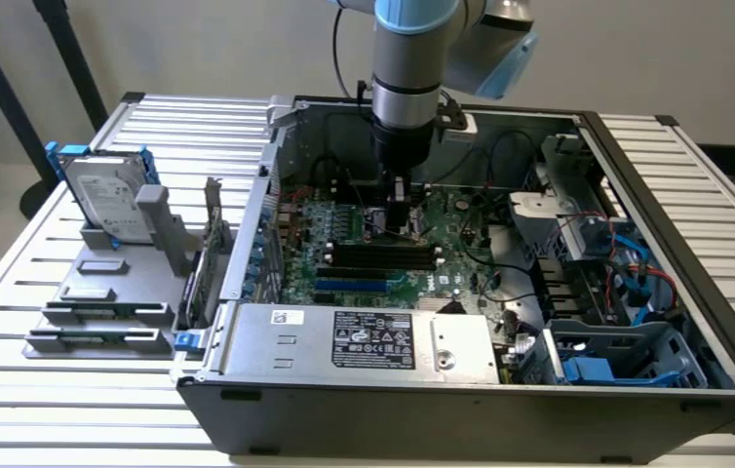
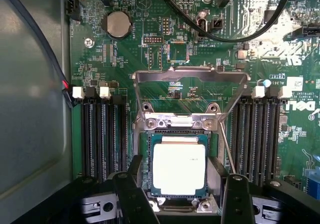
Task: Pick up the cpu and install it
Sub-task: 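Place the cpu into insertion slot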
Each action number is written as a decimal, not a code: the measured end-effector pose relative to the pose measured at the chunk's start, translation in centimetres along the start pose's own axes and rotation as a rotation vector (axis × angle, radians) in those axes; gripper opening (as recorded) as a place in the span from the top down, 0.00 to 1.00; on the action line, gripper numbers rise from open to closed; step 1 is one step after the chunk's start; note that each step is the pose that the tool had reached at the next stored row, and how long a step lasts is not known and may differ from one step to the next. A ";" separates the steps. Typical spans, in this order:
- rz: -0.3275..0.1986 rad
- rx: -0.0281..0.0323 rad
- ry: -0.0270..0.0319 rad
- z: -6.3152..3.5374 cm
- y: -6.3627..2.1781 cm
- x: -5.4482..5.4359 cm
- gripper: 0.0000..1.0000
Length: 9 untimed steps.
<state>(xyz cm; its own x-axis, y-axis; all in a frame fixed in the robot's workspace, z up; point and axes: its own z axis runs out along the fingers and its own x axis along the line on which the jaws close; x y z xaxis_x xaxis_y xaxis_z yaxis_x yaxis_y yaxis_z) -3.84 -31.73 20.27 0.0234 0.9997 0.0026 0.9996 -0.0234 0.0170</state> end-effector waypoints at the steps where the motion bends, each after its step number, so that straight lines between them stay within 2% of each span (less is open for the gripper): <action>1: 0.000 0.0000 0.0000 -0.04 0.00 0.0 0.38; 9: 0.000 -0.0001 0.0005 -0.62 -0.01 0.0 0.38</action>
<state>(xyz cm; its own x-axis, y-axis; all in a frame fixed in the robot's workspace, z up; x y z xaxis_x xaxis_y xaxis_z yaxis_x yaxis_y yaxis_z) -3.86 -31.73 20.90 0.0233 0.9997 0.0031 0.9996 -0.0234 0.0171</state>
